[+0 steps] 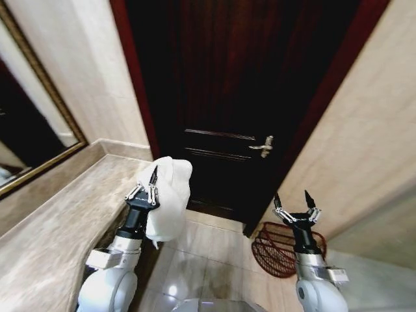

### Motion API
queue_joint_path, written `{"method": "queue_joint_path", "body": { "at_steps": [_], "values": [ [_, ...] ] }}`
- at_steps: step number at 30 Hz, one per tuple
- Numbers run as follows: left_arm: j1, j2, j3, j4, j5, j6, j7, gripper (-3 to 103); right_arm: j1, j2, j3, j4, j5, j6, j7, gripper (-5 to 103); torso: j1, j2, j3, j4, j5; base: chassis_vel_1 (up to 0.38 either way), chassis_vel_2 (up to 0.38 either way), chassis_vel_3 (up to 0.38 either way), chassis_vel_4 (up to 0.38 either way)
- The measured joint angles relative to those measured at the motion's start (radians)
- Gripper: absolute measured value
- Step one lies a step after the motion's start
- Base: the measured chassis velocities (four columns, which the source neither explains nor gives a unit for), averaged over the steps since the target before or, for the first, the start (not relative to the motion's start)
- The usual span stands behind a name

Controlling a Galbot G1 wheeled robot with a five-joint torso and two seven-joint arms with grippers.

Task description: Discard the used towel into the hamper.

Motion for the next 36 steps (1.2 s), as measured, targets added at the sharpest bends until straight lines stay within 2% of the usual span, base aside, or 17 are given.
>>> {"method": "queue_joint_path", "body": {
  "at_steps": [36],
  "values": [
    [-0.017,0.007,0.013,0.029,-0.002,0.001,0.0,1,-0.004,0.008,-0.007,-0.015,0.001,0.037,-0.021,100,0.0,0.0,0.0,-0.0001,0.0001,-0.123,-0.126,-0.126,-0.125]
  ]
}}
